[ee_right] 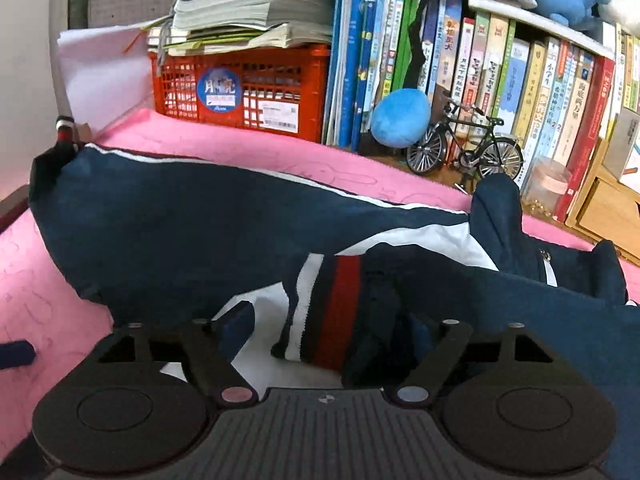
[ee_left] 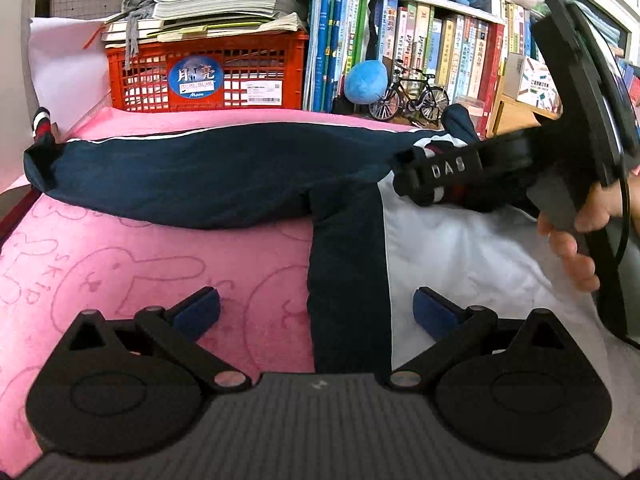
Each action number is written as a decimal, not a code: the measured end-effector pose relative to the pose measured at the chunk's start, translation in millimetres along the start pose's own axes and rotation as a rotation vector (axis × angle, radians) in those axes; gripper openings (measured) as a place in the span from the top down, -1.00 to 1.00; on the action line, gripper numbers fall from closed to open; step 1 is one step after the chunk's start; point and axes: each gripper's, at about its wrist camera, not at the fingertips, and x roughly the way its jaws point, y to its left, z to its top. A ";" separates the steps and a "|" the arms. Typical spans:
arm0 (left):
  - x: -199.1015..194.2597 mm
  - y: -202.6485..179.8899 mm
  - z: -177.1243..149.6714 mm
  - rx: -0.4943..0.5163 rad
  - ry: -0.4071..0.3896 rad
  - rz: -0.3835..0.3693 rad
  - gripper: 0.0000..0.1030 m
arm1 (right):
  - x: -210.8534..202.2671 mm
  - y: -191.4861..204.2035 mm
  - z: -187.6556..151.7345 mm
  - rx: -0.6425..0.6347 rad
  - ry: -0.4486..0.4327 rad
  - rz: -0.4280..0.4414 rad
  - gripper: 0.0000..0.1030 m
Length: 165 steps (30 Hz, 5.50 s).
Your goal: Fold clothes
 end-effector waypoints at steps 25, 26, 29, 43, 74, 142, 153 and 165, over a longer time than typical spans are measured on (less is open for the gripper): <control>81.3 -86.4 107.1 0.230 0.015 0.162 -1.00 | -125.5 -145.6 -94.6 0.107 -0.043 -0.225 -0.85; 90.5 -87.9 101.0 0.249 0.028 0.201 -1.00 | -128.0 -150.3 -99.7 0.090 -0.032 -0.243 -0.85; 97.8 -83.8 83.6 0.261 -0.022 0.226 -1.00 | -136.2 -169.8 -115.3 0.066 0.006 -0.292 -0.86; 102.4 -61.3 88.1 0.171 -0.013 0.129 -1.00 | -171.9 -190.9 -96.8 0.189 -0.045 -0.374 -0.96; 103.8 -52.8 88.7 0.176 -0.003 0.079 -1.00 | -25.6 -151.8 -62.2 0.148 -0.003 -0.084 -0.75; -234.7 -67.8 -114.3 0.233 0.039 -0.147 -1.00 | -349.5 58.8 -307.5 0.294 -0.062 -0.328 -1.00; -139.6 73.3 -0.6 -0.122 -0.059 0.057 -1.00 | -303.0 32.2 -259.2 0.268 -0.222 -0.273 -1.00; 25.5 234.1 128.6 -0.202 -0.029 0.531 -0.69 | -231.3 8.9 -219.9 0.309 -0.245 -0.247 -1.00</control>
